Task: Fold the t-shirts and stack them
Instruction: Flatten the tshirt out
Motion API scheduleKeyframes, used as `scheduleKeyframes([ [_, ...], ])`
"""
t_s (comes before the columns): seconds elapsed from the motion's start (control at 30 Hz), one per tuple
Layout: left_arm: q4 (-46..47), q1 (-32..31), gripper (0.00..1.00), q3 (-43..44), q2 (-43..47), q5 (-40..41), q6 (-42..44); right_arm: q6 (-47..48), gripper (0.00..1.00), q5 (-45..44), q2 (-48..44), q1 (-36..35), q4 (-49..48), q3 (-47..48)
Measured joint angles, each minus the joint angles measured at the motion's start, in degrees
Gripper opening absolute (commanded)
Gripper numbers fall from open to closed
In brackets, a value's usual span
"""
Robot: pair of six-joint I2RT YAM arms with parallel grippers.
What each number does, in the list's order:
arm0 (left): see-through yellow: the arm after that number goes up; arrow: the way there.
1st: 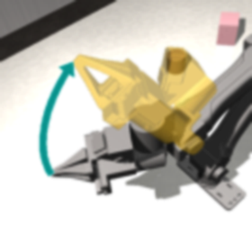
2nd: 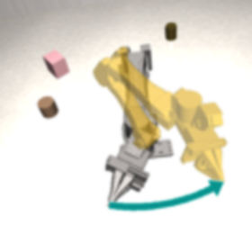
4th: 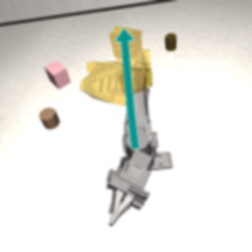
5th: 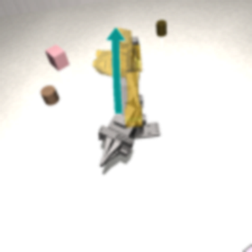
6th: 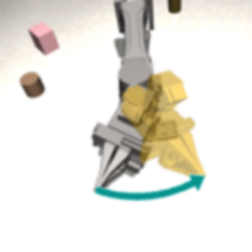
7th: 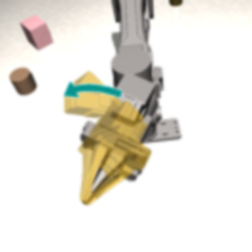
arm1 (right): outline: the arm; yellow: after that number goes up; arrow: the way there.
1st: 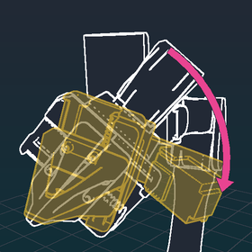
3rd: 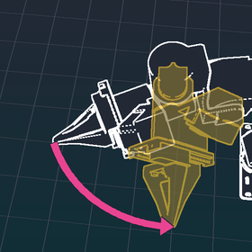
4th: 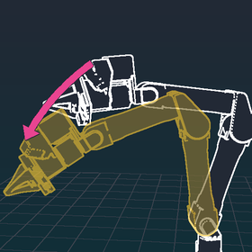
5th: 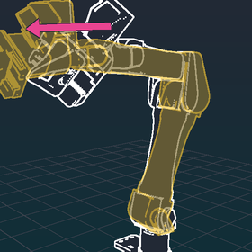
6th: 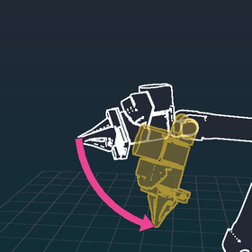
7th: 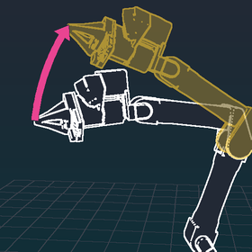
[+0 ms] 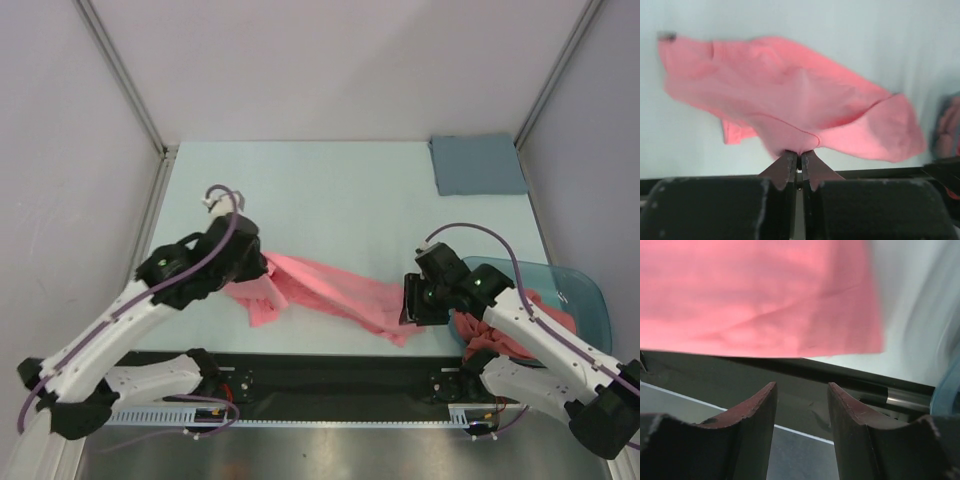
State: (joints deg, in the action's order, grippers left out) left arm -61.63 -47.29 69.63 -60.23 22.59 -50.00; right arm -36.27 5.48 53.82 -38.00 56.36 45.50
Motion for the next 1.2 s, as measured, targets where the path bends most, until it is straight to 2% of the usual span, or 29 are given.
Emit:
scheduleKeyframes([
  [0.1,-0.22,0.0,0.17,3.48,3.82,-0.33,4.83,0.9,0.51,0.24,1.99,0.04,-0.76,0.7],
  [0.17,1.07,0.07,0.16,5.05,2.99,-2.03,8.63,1.44,0.52,0.48,2.99,0.04,-1.11,1.88],
  [0.23,2.8,0.24,0.1,6.99,-1.66,-3.74,12.17,1.77,0.52,0.66,3.54,0.04,-1.42,3.21],
  [0.33,2.82,1.03,0.0,13.64,-13.73,-5.81,16.41,1.95,0.52,0.76,3.39,0.15,-1.25,4.59],
  [0.4,2.99,1.51,0.0,17.33,-21.92,-6.36,18.32,1.95,0.52,0.74,2.69,0.17,-0.98,4.83],
  [0.47,2.75,1.75,0.1,17.79,-25.57,-6.75,19.74,1.84,0.52,0.59,1.2,0.26,-0.24,4.83],
  [0.57,2.38,2.43,0.12,16.39,-25.51,-8.46,21.81,1.7,0.53,0.59,-0.85,0.26,-0.02,4.81],
  [0.63,2.67,3.58,0.21,15.72,-24.39,-9.86,22.58,1.33,0.54,0.83,-1.44,0.26,-0.13,4.59],
  [0.67,2.86,4.57,0.29,15.41,-23.93,-10.58,22.64,1.25,0.57,0.98,-1.44,0.26,-0.44,4.31],
  [0.7,2.8,5.6,0.49,15.3,-23.71,-10.97,22.62,0.92,0.59,1.09,-1.27,0.26,-0.66,3.91],
  [0.73,3.21,6.51,0.6,14.8,-23.39,-11.21,22.43,0.7,0.61,1.09,-0.9,0.26,-0.79,3.48],
  [0.8,4.66,7.54,0.71,11.61,-21.77,-11.96,20.87,0.17,0.68,1.2,0.37,0.26,-0.96,2.6],
  [0.97,10.54,5.29,0.71,-8.5,-9.31,-17.99,12.98,-0.13,0.7,1.01,5.14,0.24,-1.77,-0.09],
  [1.07,11.17,2.89,0.72,-19.89,-2.32,-21.31,6.71,-0.09,0.66,0.92,6.62,0.24,-2.16,-1.92],
  [1.2,10.8,2.03,0.71,-28.28,4.96,-21.94,-0.04,-0.13,0.61,1.01,6.58,0.24,-3.1,-3.98],
])
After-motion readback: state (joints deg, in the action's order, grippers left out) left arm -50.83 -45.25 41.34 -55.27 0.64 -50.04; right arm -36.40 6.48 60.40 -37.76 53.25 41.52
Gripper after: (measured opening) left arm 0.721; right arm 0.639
